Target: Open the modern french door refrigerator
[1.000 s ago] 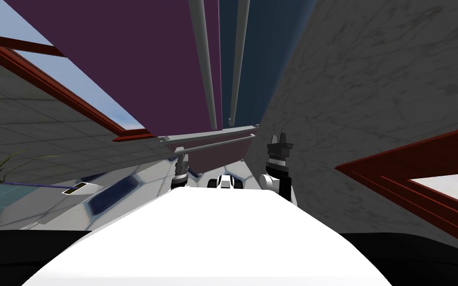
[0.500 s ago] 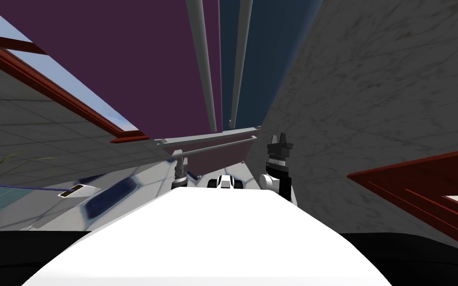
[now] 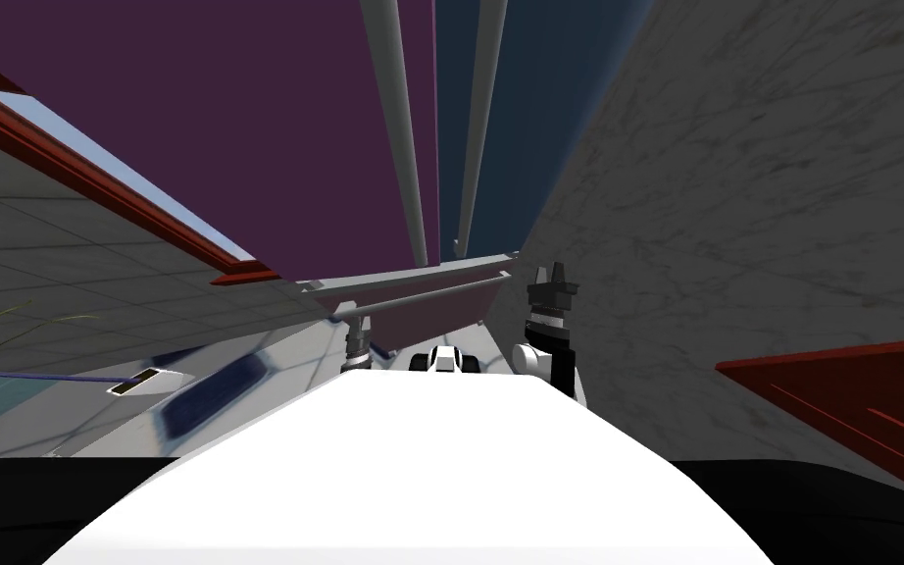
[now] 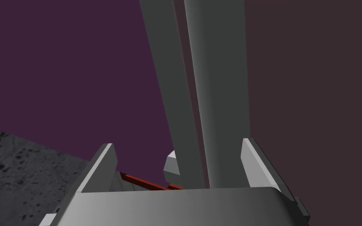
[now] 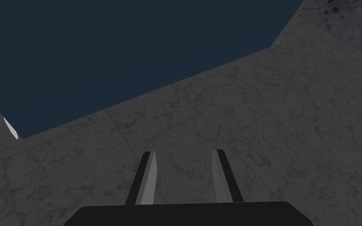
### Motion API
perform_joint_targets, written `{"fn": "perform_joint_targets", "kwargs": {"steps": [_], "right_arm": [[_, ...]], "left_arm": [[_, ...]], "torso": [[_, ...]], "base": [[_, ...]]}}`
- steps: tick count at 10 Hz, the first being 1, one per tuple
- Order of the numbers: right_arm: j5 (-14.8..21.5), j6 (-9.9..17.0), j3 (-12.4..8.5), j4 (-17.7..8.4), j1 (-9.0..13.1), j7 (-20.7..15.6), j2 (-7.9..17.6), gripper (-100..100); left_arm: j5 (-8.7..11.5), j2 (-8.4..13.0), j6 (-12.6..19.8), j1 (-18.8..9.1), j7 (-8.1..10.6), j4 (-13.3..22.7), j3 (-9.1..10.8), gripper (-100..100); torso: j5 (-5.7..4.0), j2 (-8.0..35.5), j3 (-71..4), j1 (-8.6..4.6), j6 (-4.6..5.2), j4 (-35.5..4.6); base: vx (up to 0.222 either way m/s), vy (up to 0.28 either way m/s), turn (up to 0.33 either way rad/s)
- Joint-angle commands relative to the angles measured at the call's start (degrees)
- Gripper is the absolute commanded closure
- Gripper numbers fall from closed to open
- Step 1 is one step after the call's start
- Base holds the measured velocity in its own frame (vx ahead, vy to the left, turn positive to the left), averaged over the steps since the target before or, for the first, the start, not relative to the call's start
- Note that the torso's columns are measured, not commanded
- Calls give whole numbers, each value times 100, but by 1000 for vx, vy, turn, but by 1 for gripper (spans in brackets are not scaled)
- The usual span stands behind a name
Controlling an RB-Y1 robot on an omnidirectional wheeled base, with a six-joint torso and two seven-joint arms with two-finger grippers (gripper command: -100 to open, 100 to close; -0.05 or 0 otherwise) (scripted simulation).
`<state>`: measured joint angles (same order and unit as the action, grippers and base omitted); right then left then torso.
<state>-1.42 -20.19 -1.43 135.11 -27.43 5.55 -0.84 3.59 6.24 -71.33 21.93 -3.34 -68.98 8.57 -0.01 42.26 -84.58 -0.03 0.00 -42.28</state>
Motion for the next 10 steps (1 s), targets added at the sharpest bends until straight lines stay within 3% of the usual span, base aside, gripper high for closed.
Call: {"fn": "perform_joint_targets", "kwargs": {"steps": [1,6,10], "right_arm": [[0,0,0,0,0,0,0,0],[0,0,0,0,0,0,0,0],[0,0,0,0,1,0,0,0]], "left_arm": [[59,-137,-259,-49,43,428,57,-100],[128,-434,-530,-106,93,906,125,-100],[169,-275,-70,-225,146,573,181,-100]], "torso": [[0,-12,-8,0,0,4],[0,14,8,-1,0,-4],[0,11,6,-1,0,-3]], "base": [[116,12,21],[71,3,11],[0,-19,13]]}}
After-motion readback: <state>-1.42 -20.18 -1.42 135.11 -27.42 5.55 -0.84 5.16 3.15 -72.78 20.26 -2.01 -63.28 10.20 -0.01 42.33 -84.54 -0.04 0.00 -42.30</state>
